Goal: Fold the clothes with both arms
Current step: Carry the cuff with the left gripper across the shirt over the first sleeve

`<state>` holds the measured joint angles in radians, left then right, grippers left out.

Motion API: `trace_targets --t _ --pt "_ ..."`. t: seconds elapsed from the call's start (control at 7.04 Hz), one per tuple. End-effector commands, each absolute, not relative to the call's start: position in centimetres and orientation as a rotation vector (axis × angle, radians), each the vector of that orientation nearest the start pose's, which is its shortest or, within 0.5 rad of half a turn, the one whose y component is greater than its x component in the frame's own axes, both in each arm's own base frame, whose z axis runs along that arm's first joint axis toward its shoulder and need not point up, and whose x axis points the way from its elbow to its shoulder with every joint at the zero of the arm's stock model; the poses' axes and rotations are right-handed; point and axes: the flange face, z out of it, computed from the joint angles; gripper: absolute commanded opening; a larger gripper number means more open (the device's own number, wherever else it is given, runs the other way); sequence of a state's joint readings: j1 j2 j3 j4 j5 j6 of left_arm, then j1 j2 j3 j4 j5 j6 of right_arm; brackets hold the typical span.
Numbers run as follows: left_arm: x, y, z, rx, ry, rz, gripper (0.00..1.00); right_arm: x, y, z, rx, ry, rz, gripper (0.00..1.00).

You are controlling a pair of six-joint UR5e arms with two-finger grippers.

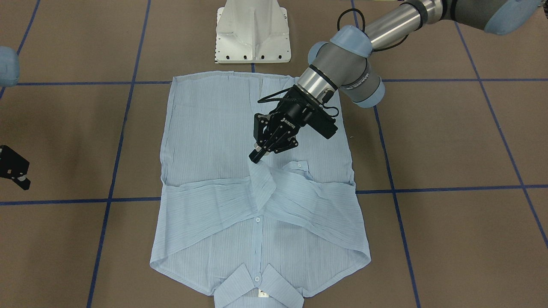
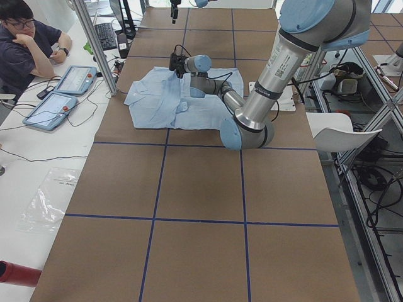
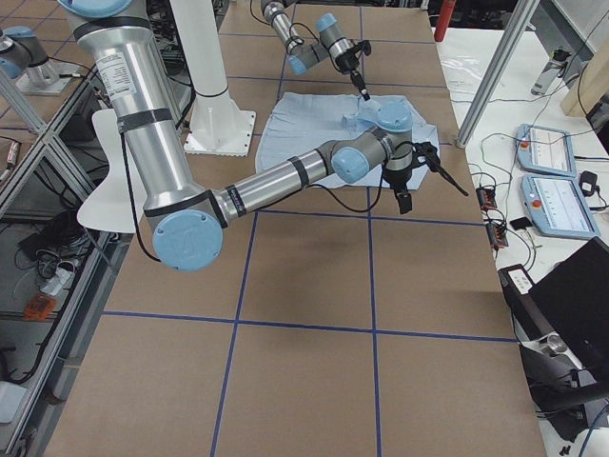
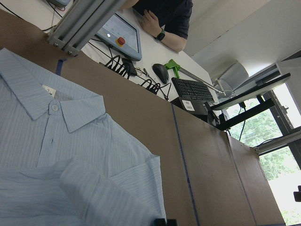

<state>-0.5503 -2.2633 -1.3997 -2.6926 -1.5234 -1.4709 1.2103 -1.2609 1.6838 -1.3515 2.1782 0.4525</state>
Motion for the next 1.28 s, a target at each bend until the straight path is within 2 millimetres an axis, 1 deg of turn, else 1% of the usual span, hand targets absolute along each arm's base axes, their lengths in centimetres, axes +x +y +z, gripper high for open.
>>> trace_targets --t 0.0,0.14,0.28,0.43,0.57,0.71,0.85,0.99,1.14 --pt "61.1 -44.4 19.4 0.530 1.508 -0.373 0.25 -14.6 -60.4 41.3 0.338 -0.781 -0.107 1.00" --pt "62.9 -43.2 18.2 0.516 1.518 -0.355 0.99 -14.6 -60.4 41.3 0.338 -0.781 -0.107 1.00" --pt "63.4 -42.6 17.5 0.511 1.510 -0.331 1.00 -14.7 -60.3 41.2 0.340 -0.783 -0.110 1.00" --pt "63.8 -42.5 17.5 0.535 1.406 -0.240 1.00 -14.6 -60.2 40.6 0.340 -0.793 -0.087 1.00" --pt "63.1 -42.0 18.4 0.510 1.337 -0.109 1.00 -15.9 -59.8 39.6 0.327 -0.813 -0.061 1.00" --pt "60.7 -42.9 20.2 0.540 1.308 -0.070 1.00 -18.1 -58.7 38.6 0.318 -0.833 -0.079 1.00" --pt "58.3 -43.7 22.5 0.497 1.245 -0.062 1.00 -20.4 -56.9 36.4 0.322 -0.848 -0.042 1.00" --pt "55.9 -44.5 22.9 0.510 1.158 -0.025 1.00 -24.4 -53.8 34.2 0.323 -0.846 0.048 1.00" --pt "52.0 -43.9 21.8 0.594 1.166 0.041 1.00 -29.0 -49.2 31.8 0.331 -0.859 0.118 1.00"
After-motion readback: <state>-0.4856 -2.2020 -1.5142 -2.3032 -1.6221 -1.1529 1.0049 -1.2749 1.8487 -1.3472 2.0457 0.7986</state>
